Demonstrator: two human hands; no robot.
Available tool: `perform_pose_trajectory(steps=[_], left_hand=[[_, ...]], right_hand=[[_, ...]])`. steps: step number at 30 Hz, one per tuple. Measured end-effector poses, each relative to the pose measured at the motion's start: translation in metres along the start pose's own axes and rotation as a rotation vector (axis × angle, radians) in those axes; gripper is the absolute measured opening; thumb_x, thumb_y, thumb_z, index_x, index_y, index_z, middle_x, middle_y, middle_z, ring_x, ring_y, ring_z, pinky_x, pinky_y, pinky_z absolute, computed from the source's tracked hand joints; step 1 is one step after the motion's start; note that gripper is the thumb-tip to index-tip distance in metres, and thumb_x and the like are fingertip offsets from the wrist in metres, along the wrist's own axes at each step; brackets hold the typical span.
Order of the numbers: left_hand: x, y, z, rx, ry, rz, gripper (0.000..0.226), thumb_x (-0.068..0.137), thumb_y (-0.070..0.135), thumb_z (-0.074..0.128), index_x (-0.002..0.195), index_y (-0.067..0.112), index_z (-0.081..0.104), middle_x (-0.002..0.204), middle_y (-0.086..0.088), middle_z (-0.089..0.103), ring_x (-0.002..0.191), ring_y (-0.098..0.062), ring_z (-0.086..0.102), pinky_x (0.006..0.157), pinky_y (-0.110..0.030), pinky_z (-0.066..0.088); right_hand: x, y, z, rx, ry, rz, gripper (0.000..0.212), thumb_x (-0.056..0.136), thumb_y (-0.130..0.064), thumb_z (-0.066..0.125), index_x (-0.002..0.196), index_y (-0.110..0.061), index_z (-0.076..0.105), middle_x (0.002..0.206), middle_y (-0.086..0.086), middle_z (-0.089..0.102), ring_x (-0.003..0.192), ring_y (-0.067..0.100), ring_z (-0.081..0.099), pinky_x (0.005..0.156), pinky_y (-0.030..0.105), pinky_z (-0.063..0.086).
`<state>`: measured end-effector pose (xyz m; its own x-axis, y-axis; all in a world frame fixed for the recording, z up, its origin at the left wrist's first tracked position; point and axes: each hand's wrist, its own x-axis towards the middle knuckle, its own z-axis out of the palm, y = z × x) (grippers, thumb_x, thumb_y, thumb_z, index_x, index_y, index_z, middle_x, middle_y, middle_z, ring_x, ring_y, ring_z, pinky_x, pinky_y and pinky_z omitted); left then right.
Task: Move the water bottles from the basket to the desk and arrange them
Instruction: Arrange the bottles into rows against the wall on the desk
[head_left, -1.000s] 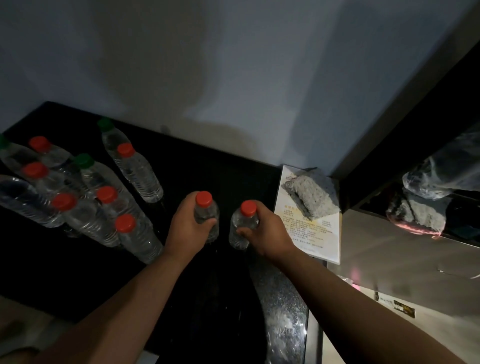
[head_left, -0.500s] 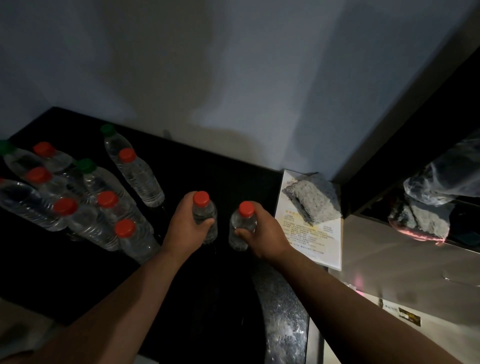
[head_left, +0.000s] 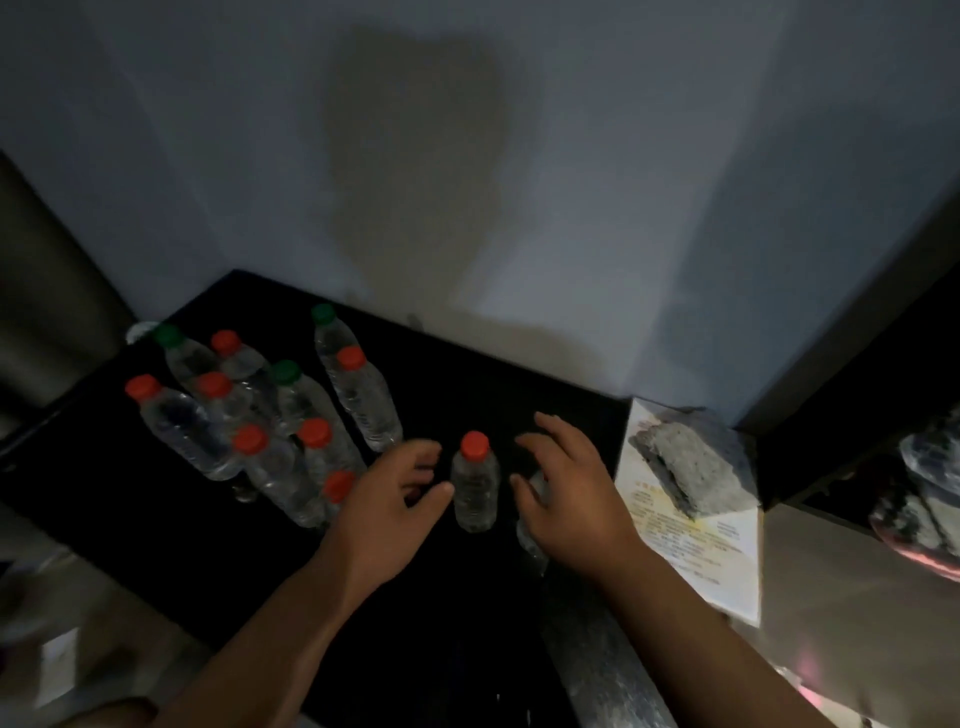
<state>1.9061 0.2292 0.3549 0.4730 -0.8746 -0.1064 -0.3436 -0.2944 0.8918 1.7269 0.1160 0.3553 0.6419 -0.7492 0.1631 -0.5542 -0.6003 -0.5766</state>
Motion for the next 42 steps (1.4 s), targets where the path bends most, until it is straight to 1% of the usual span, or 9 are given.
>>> perform_pose_trajectory(steps=[4,7,12,17,23,28,31,36,42], left_hand=[[-0.019,0.010,-0.048,0.046,-0.001,0.023,0.028,0.088,0.012,0.066,0.095,0.038,0.060,0.096,0.013,0.066,0.096,-0.002,0.064,0.090,-0.023,0.050],[-0.028,0.014,-0.081,0.098,0.076,0.088,0.029,0.088,0.005,0.065,0.091,0.034,0.064,0.082,0.011,0.070,0.083,0.002,0.065,0.077,-0.014,0.048],[-0.031,0.005,-0.130,0.329,0.115,0.151,0.021,0.090,0.016,0.065,0.091,0.037,0.062,0.086,0.020,0.065,0.088,0.005,0.060,0.079,-0.016,0.048],[-0.011,-0.020,-0.168,0.535,0.108,0.166,0.022,0.091,0.033,0.058,0.110,0.026,0.066,0.106,0.014,0.061,0.102,-0.008,0.057,0.089,-0.031,0.048],[0.008,-0.056,-0.224,0.452,0.064,0.226,0.027,0.084,0.045,0.053,0.105,0.034,0.066,0.103,0.019,0.062,0.096,-0.002,0.060,0.084,-0.031,0.052],[0.030,-0.089,-0.271,0.345,0.068,0.276,0.020,0.088,0.033,0.064,0.107,0.028,0.066,0.104,0.018,0.060,0.096,-0.005,0.060,0.082,-0.028,0.050],[0.040,-0.104,-0.295,0.272,0.058,0.286,0.016,0.087,0.035,0.063,0.103,0.032,0.066,0.102,0.020,0.059,0.092,0.000,0.057,0.078,-0.020,0.046],[0.051,-0.128,-0.319,0.183,0.057,0.266,0.022,0.089,0.019,0.065,0.100,0.037,0.060,0.101,0.018,0.059,0.096,0.006,0.056,0.075,-0.004,0.039],[0.055,-0.143,-0.334,0.164,0.083,0.226,0.021,0.088,0.019,0.066,0.106,0.029,0.064,0.106,0.018,0.060,0.099,-0.001,0.058,0.087,-0.026,0.048]], right_hand=[[0.010,-0.023,0.009,0.015,0.014,-0.107,0.036,0.087,-0.034,0.058,0.120,-0.021,0.062,0.135,0.003,0.055,0.127,0.019,0.047,0.106,0.036,0.042],[0.016,-0.041,0.016,0.002,0.011,-0.149,0.035,0.085,-0.034,0.056,0.113,-0.017,0.068,0.125,0.003,0.061,0.118,0.019,0.056,0.100,0.024,0.038],[0.027,-0.068,0.026,-0.035,-0.044,-0.183,0.034,0.085,-0.031,0.065,0.116,-0.016,0.067,0.125,0.003,0.062,0.117,0.021,0.057,0.099,0.021,0.036],[0.041,-0.101,0.035,-0.068,-0.072,-0.218,0.034,0.085,-0.030,0.064,0.118,-0.019,0.064,0.119,-0.001,0.063,0.111,0.020,0.058,0.092,0.030,0.048],[0.059,-0.145,0.060,-0.076,-0.031,-0.127,0.026,0.085,-0.029,0.064,0.111,-0.023,0.065,0.108,-0.005,0.066,0.101,0.014,0.059,0.085,0.024,0.048],[0.084,-0.188,0.091,-0.075,-0.069,-0.089,0.026,0.089,-0.038,0.053,0.110,-0.025,0.061,0.102,-0.007,0.063,0.094,0.012,0.056,0.081,0.032,0.049],[0.096,-0.211,0.109,-0.097,-0.074,-0.055,0.027,0.087,-0.041,0.048,0.102,-0.022,0.062,0.095,-0.007,0.062,0.089,0.014,0.056,0.075,0.037,0.049],[0.109,-0.240,0.131,-0.119,-0.081,-0.020,0.041,0.086,-0.046,0.051,0.119,-0.024,0.061,0.112,-0.004,0.062,0.100,0.014,0.057,0.081,0.027,0.047],[0.119,-0.253,0.139,-0.105,-0.106,-0.069,0.038,0.090,-0.034,0.059,0.126,-0.022,0.058,0.120,-0.004,0.060,0.107,0.015,0.057,0.086,0.032,0.050]])
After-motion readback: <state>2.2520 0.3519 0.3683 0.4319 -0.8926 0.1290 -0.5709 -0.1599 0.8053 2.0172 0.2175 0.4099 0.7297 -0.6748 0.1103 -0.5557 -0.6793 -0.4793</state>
